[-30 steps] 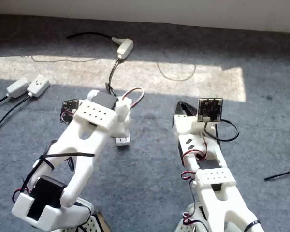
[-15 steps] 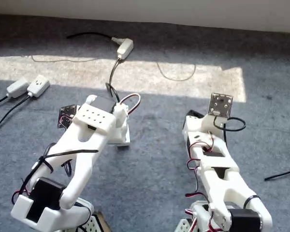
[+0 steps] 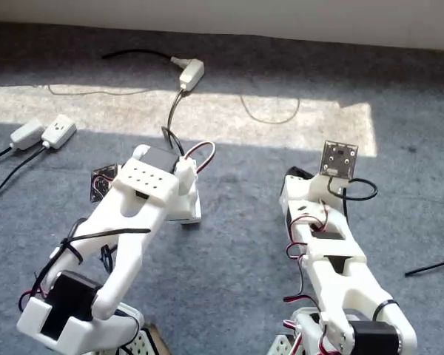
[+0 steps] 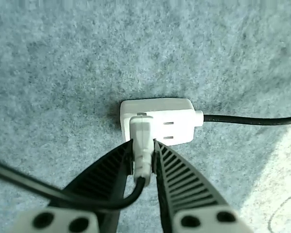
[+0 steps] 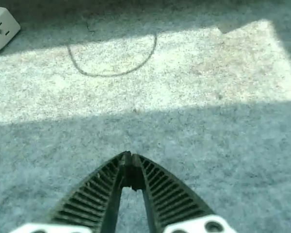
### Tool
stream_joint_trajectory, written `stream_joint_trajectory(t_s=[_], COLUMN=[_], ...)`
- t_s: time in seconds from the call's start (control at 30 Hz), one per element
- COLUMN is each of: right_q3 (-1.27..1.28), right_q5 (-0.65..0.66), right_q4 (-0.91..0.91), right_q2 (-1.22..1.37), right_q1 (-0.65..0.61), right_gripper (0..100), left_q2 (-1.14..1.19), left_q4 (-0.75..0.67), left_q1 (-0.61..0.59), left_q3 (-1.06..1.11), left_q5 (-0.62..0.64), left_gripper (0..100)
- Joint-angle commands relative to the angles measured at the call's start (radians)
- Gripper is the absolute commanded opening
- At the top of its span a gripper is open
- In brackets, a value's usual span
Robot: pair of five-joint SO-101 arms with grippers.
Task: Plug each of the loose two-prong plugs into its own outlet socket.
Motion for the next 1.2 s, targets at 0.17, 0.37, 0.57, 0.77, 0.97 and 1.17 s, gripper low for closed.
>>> stream_joint_trajectory(t_s=[0.17,0.37,0.57,0.77,0.97,1.17], right_q3=[-0.042,-0.042,-0.042,-0.042,-0.042,-0.042], right_q5=[-0.015,-0.015,-0.015,-0.015,-0.015,-0.015], right_q4=[0.005,0.005,0.005,0.005,0.005,0.005], right_q2=[-0.039,-0.039,-0.039,-0.039,-0.039,-0.039], right_q1=[0.008,0.008,0.008,0.008,0.008,0.008], right_gripper=[0.9,0.9,0.9,0.9,0.9,0.9], left_q2=[-0.031,-0.145,-0.262,-0.186,-0.140,-0.140], left_q4=[-0.002,0.011,0.020,-0.091,-0.137,-0.130], left_q1=[0.042,0.033,0.039,0.033,0.042,0.042], left_q3=[-0.050,-0.048,0.028,0.117,0.133,0.137], left_q5=[0.028,0.028,0.034,0.035,0.037,0.043], left_gripper=[1,1,1,1,1,1])
